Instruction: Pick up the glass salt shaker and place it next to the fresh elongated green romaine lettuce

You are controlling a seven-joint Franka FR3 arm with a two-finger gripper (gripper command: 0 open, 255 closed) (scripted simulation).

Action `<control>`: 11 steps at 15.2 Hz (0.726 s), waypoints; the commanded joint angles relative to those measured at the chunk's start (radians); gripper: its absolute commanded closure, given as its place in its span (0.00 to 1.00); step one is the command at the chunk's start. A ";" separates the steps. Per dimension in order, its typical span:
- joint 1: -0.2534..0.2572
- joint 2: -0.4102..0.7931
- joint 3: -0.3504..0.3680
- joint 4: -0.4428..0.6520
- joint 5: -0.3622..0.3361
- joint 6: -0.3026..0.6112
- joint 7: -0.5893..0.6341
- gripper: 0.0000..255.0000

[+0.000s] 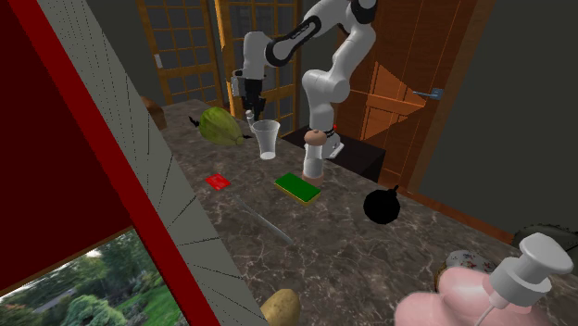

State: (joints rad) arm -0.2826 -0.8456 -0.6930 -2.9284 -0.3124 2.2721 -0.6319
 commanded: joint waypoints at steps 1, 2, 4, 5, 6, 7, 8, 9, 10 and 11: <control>0.003 0.020 -0.014 -0.009 -0.006 0.030 -0.006 1.00; 0.003 0.020 -0.014 -0.009 -0.006 0.029 -0.006 1.00; 0.003 0.020 -0.014 -0.009 -0.006 0.030 -0.006 1.00; 0.003 0.020 -0.014 -0.009 -0.006 0.030 -0.006 1.00; 0.003 0.020 -0.014 -0.009 -0.006 0.030 -0.006 1.00; 0.003 0.020 -0.014 -0.009 -0.006 0.030 -0.006 1.00; 0.003 0.020 -0.014 -0.009 -0.006 0.030 -0.006 1.00; 0.003 0.020 -0.014 -0.009 -0.006 0.030 -0.006 0.00; 0.003 0.020 -0.014 -0.009 -0.006 0.030 -0.006 0.00; 0.003 0.020 -0.014 -0.009 -0.006 0.030 -0.006 0.00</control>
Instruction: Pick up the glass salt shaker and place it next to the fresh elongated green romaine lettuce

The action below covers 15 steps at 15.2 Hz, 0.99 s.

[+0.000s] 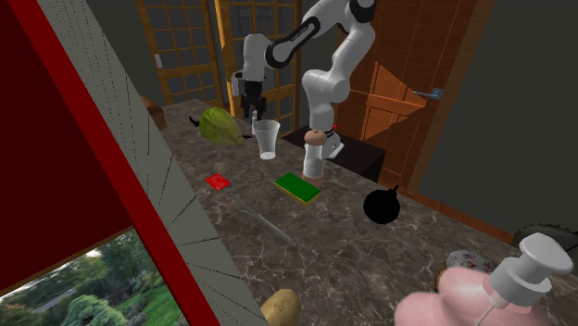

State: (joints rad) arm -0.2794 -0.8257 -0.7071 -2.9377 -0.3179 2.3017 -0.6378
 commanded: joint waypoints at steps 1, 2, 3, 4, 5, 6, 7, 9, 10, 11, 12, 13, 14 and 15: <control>0.000 0.000 0.000 0.000 0.000 0.000 0.000 0.00; 0.000 0.000 0.000 0.000 0.000 0.000 0.000 0.00; 0.000 0.000 0.000 0.000 0.000 0.000 0.000 0.00; -0.011 -0.034 0.017 0.017 0.005 -0.051 0.002 0.00; -0.020 -0.064 0.033 0.037 0.012 -0.101 0.002 0.00; -0.027 -0.090 0.048 0.058 0.019 -0.148 0.003 0.00; -0.031 -0.108 0.059 0.075 0.025 -0.184 0.003 0.00; -0.031 -0.108 0.059 0.075 0.025 -0.184 0.003 0.00; -0.031 -0.109 0.059 0.075 0.025 -0.184 0.003 0.00; -0.031 -0.108 0.059 0.075 0.025 -0.184 0.003 0.00; -0.031 -0.108 0.059 0.075 0.025 -0.184 0.003 0.00; -0.031 -0.108 0.059 0.075 0.025 -0.184 0.003 0.00; -0.031 -0.108 0.059 0.075 0.025 -0.184 0.003 0.00; -0.031 -0.108 0.059 0.075 0.025 -0.184 0.003 0.00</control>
